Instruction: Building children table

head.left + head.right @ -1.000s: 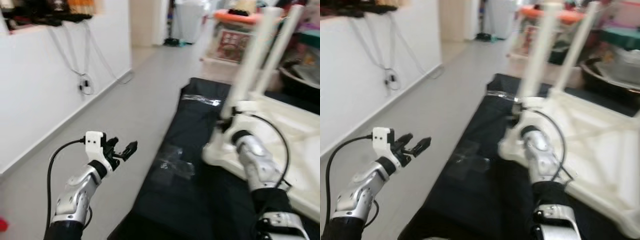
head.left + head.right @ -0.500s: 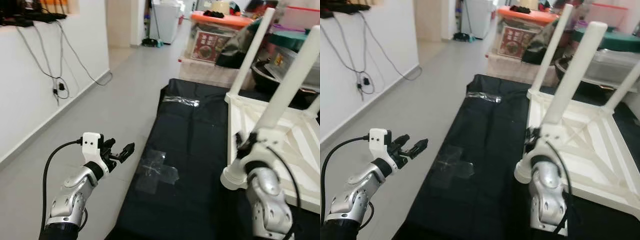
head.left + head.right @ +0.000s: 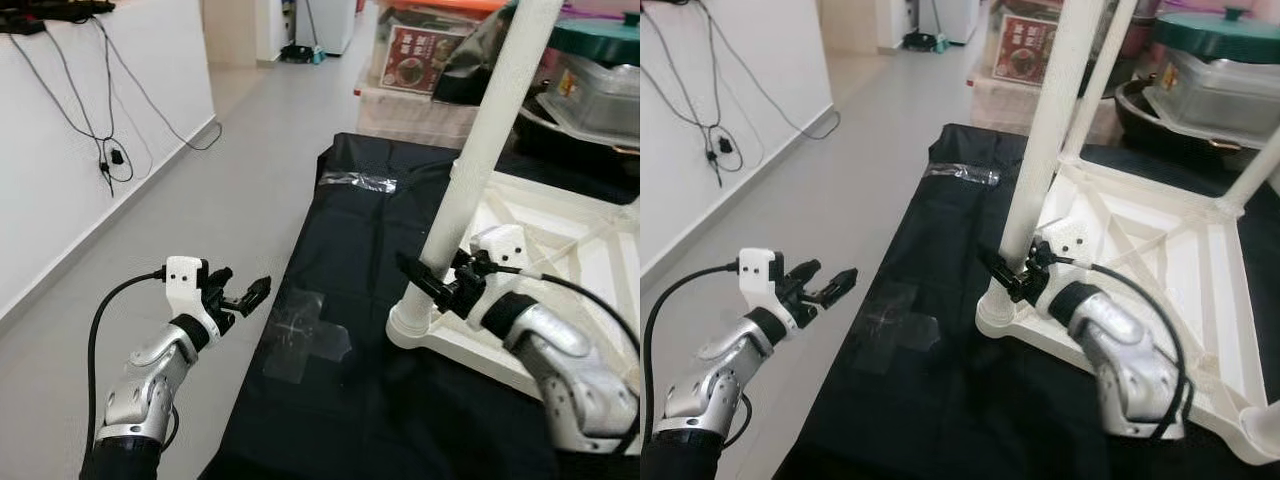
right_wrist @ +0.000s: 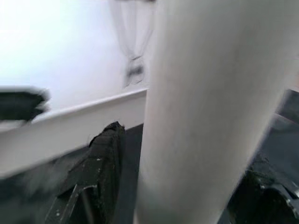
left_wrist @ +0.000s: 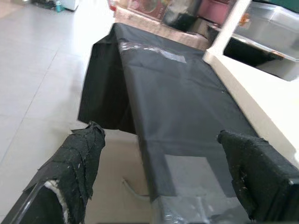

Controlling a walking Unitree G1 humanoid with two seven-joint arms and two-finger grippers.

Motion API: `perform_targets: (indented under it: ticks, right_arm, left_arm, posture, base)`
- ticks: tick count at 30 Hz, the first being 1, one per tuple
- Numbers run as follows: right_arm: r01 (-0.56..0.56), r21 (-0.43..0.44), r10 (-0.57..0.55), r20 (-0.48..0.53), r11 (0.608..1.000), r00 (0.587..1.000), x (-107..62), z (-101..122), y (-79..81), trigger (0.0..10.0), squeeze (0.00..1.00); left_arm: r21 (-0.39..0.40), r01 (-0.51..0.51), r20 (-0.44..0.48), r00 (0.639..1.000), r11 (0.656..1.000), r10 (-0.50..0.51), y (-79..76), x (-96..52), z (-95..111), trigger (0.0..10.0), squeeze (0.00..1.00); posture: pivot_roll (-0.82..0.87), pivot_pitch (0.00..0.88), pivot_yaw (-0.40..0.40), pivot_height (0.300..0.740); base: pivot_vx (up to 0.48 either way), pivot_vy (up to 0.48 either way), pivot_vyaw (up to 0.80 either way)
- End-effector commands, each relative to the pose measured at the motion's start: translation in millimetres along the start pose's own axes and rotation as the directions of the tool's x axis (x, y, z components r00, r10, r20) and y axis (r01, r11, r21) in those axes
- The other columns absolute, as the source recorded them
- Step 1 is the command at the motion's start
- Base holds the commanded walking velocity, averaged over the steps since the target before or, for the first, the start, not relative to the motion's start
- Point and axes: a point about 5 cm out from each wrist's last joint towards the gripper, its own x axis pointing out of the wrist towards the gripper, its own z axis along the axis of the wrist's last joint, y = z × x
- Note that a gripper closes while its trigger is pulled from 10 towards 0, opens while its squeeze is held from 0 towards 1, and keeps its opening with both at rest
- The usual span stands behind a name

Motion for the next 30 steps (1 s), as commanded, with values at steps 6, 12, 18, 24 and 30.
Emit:
perform_targets:
  ticks: [6, 12, 18, 24, 30]
  right_arm:
    - [0.112, 0.115, -0.111, -0.013, 0.987, 0.994, 44.4, -12.0, -1.6, 0.0, 0.00]
    - [0.602, 0.169, -0.566, -0.216, 0.781, 0.795, 27.7, -42.0, -27.2, 0.0, 0.00]
    - [0.955, -0.010, -0.887, -0.375, 0.296, 0.271, -47.0, -79.4, -27.0, 0.0, 0.00]
    - [0.968, -0.036, -0.916, -0.334, 0.247, 0.221, -58.0, -75.1, -11.0, 0.0, 0.00]
    - [0.951, 0.113, -0.790, -0.534, 0.288, 0.302, -36.3, -81.9, 2.0, 10.0, 0.00]
  left_arm:
    - [-0.009, -0.003, -0.002, 1.000, 1.000, 0.003, -2.1, -0.1, -3.3, 10.0, 0.00]
    - [-0.009, -0.003, -0.002, 1.000, 1.000, 0.003, -1.6, -1.0, -2.9, 10.0, 0.00]
    - [-0.008, 0.001, -0.004, 1.000, 1.000, -0.001, -0.5, -2.1, -1.8, 10.0, 0.00]
    - [-0.010, 0.001, -0.002, 1.000, 1.000, -0.001, 0.1, -2.7, -1.4, 10.0, 0.00]
    - [-0.010, 0.005, -0.004, 1.000, 1.000, -0.005, 0.4, -2.1, -1.7, 10.0, 0.00]
  posture:
    - [-0.04, 0.000, -0.100, 0.740]
    - [-0.05, 0.000, -0.089, 0.740]
    - [-0.07, 0.000, -0.075, 0.740]
    - [-0.08, 0.000, -0.065, 0.740]
    - [-0.09, 0.000, -0.070, 0.740]
  base:
    - [0.000, 0.000, 0.00]
    - [0.000, 0.000, 0.00]
    - [0.000, 0.000, 0.00]
    - [0.000, 0.000, 0.00]
    - [0.000, 0.000, 0.00]
